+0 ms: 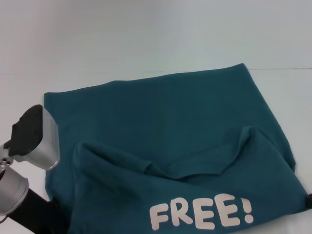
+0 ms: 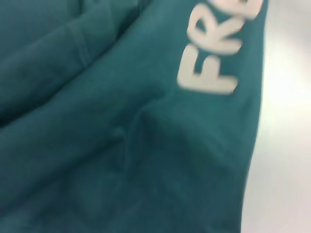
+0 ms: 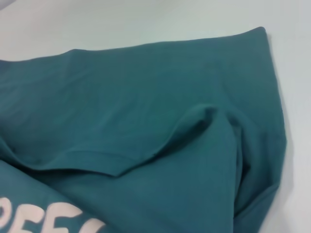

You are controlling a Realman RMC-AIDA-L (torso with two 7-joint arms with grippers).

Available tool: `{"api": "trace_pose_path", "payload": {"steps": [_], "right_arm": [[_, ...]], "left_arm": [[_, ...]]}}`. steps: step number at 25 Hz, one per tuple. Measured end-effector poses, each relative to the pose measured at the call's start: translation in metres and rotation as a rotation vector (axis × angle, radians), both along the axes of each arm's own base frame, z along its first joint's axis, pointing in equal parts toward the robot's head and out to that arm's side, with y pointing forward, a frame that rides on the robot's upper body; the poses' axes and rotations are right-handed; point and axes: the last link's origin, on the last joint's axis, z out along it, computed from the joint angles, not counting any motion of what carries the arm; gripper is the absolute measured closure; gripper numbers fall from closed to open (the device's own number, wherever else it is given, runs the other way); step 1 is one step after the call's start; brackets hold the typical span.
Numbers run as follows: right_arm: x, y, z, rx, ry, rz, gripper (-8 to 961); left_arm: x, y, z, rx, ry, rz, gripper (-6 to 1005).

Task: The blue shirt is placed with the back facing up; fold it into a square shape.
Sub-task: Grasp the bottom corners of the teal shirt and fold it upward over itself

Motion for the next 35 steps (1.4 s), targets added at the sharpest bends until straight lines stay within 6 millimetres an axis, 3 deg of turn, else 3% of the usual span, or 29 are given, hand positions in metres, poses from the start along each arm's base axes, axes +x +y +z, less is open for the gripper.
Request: {"api": "trace_pose_path", "payload": {"steps": [8, 16, 19, 26, 33, 35], "right_arm": [[-0.014, 0.014, 0.011, 0.003, 0.015, 0.064, 941], [-0.036, 0.048, 0.027, 0.021, 0.033, 0.16, 941], [-0.047, 0.065, 0.032, 0.03, 0.033, 0.201, 941], [-0.069, 0.11, 0.038, 0.035, -0.016, 0.256, 941], [-0.078, 0.173, 0.049, 0.092, -0.021, 0.266, 942], [-0.077, 0.181, 0.05, 0.1, -0.028, 0.26, 942]], "left_arm": [[0.014, 0.003, 0.008, 0.013, -0.065, -0.031, 954], [0.019, 0.006, 0.024, 0.081, -0.127, -0.025, 953], [0.021, 0.01, 0.03, 0.125, -0.144, -0.029, 954], [0.015, 0.041, 0.05, 0.381, -0.185, -0.045, 954], [0.01, 0.072, 0.061, 0.582, -0.196, -0.043, 954], [0.007, 0.079, 0.063, 0.625, -0.198, -0.04, 954]]}}
